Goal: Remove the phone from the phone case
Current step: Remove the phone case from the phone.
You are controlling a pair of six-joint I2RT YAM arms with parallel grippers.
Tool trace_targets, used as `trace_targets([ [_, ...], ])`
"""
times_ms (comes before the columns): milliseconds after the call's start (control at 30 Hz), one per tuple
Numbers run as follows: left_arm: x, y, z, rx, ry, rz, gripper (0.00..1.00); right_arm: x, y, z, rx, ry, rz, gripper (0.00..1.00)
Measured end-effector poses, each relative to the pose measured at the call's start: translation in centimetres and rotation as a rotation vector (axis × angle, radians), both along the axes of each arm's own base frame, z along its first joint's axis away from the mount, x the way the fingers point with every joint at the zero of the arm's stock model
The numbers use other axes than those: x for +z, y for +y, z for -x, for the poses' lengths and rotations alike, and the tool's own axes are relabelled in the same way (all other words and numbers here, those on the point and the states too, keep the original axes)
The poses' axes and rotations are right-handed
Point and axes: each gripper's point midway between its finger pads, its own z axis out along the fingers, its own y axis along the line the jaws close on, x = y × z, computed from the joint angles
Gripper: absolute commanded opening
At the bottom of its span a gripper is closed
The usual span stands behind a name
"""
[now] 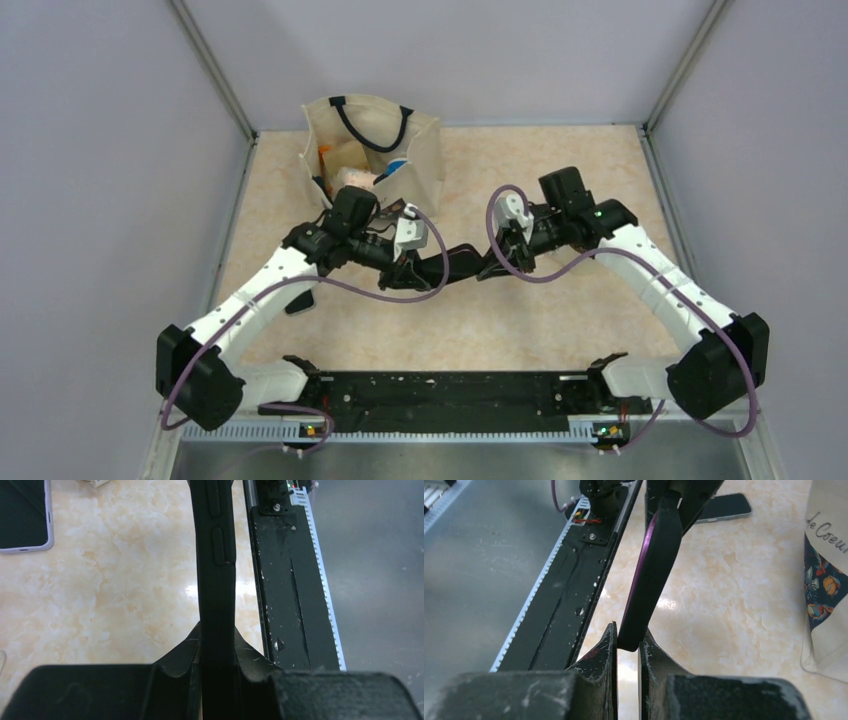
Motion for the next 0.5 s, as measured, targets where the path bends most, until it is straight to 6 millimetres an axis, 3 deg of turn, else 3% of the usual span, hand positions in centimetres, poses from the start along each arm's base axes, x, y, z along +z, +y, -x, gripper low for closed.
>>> trace_targets([
  [167,0.0,0.8,0.8,-0.078,-0.051,-0.033,0.0,-0.4,0.4,1.6,0.082,-0.094,0.021,0.0],
  [500,-0.9,0.8,0.9,-0.155,-0.123,-0.086,0.0,-1.7,0.0,2.4,0.136,-0.182,0.056,0.0],
])
